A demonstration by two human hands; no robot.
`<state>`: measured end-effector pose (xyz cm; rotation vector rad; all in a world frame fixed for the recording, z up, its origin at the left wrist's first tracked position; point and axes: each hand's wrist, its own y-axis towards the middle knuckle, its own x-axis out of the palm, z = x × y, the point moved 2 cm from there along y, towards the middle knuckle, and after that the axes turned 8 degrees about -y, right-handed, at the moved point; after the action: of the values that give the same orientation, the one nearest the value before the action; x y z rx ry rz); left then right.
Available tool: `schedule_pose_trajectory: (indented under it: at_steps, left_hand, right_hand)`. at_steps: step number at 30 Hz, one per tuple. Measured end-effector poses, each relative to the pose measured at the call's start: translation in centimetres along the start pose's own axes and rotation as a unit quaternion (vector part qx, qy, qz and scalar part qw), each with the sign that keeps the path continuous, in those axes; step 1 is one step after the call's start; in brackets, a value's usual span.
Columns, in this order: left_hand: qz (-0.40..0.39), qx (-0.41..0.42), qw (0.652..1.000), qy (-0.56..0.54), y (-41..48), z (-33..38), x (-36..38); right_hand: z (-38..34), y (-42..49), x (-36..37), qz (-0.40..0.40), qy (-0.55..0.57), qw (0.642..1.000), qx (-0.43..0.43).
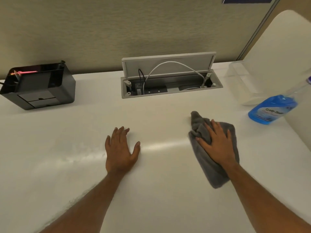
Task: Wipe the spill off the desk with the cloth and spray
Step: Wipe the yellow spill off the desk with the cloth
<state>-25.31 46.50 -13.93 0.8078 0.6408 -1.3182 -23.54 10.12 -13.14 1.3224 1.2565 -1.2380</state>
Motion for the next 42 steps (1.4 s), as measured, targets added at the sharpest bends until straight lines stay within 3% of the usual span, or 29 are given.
schedule_pose_trajectory:
  at_steps: [5, 10, 14, 24, 28, 42]
  left_hand:
    - [-0.020, 0.020, 0.999, -0.015, 0.2, -0.5, -0.1]
    - [-0.061, 0.031, 0.997, 0.042, 0.2, -0.7, 0.2]
    - [-0.087, 0.035, 0.993, 0.068, 0.1, -0.9, 0.5]
    - [-0.099, 0.047, 0.990, 0.090, -3.6, -0.5, 0.6]
    - [-0.102, 0.043, 0.989, 0.096, -4.8, -0.3, 0.7]
    - [-0.095, 0.037, 0.989, 0.103, -5.1, 0.2, 0.3]
  right_hand:
    - [-1.5, -8.5, 0.6, -0.009, -0.012, 1.000, -0.012]
    - [-2.6, -12.5, 0.8, -0.017, -0.014, 0.997, 0.071]
    - [-3.4, -13.9, 1.6, -0.011, -0.015, 0.996, 0.084]
    - [-1.3, 1.4, 0.3, -0.029, -0.038, 0.998, 0.049]
    - [-1.1, 3.6, 0.7, -0.034, -0.034, 0.998, 0.028]
    - [-2.0, -21.0, 1.6, -0.002, 0.011, 0.999, -0.037]
